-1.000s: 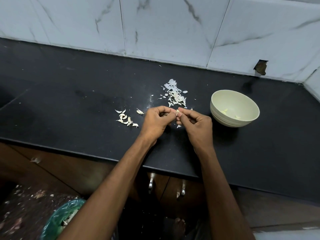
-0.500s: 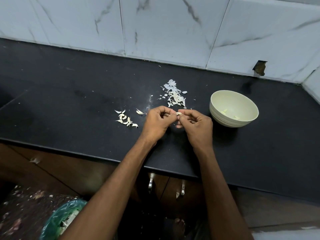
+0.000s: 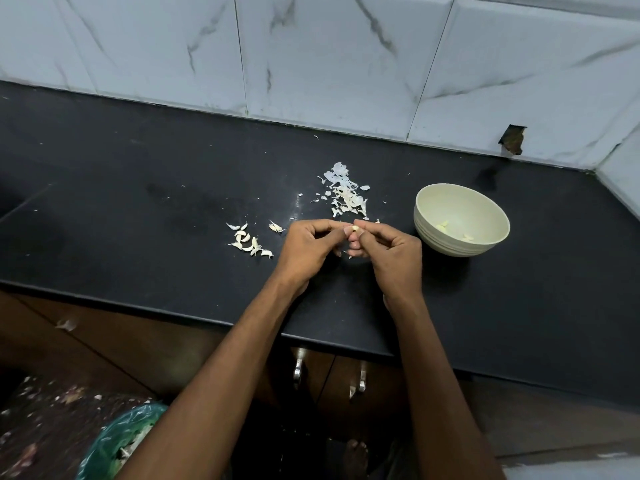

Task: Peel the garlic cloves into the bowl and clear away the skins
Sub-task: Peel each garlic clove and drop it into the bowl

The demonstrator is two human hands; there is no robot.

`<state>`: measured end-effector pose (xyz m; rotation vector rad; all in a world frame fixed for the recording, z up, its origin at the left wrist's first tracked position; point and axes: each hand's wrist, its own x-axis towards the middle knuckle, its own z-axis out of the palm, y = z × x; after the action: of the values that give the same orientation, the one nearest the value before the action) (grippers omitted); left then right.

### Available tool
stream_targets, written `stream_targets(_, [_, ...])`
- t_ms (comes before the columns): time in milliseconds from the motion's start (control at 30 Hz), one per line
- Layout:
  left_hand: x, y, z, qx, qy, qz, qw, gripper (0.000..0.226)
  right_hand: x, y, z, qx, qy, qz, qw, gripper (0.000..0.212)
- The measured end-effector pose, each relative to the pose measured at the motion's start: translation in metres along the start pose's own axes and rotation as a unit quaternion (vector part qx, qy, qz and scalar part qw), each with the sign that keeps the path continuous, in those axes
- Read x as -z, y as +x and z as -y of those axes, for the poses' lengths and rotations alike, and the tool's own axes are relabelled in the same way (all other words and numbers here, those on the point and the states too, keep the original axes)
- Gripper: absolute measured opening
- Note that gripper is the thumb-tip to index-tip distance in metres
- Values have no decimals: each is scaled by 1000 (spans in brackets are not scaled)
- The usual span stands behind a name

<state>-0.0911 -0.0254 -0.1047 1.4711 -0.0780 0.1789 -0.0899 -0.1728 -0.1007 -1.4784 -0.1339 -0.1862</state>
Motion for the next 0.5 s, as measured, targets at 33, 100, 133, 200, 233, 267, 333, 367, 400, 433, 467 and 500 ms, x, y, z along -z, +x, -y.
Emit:
stream_targets(33, [0, 0, 0, 2, 0, -2, 1000, 13, 0, 0, 0, -1, -2, -1, 1000, 19])
stream_targets(100, [0, -1, 0, 5, 1, -5, 1000, 13, 0, -1, 1, -1, -11, -2, 1000, 19])
stream_targets(133, [0, -1, 0, 6, 4, -7, 1000, 12, 0, -1, 1, -2, -14, -2, 1000, 19])
stream_targets(200, [0, -2, 0, 7, 6, -8, 1000, 12, 0, -1, 1, -4, -16, 0, 1000, 20])
stream_targets(233, [0, -3, 0, 7, 5, -7, 1000, 12, 0, -1, 2, -5, -17, 1, 1000, 20])
stream_targets(267, [0, -3, 0, 7, 6, -8, 1000, 13, 0, -1, 2, -6, -16, 2, 1000, 21])
stream_targets(333, [0, -3, 0, 9, 10, -9, 1000, 14, 0, -1, 3, -10, -14, 5, 1000, 22])
stream_targets(367, [0, -2, 0, 10, 14, -10, 1000, 15, -1, -1, 3, -13, -10, 6, 1000, 21])
stream_targets(400, [0, -2, 0, 10, 18, -12, 1000, 15, 0, -1, 4, -18, -5, 6, 1000, 20])
stream_targets(433, [-1, -2, 0, 10, 22, -15, 1000, 15, 0, -1, 5, -23, 3, 8, 1000, 19])
stream_targets(467, [-1, -3, 1, 8, 25, -21, 999, 14, 1, -1, 5, -31, 14, 10, 999, 18])
stream_targets(500, [-1, -3, 1, 6, 23, -31, 999, 13, 2, -1, 7, -41, 27, 10, 999, 17])
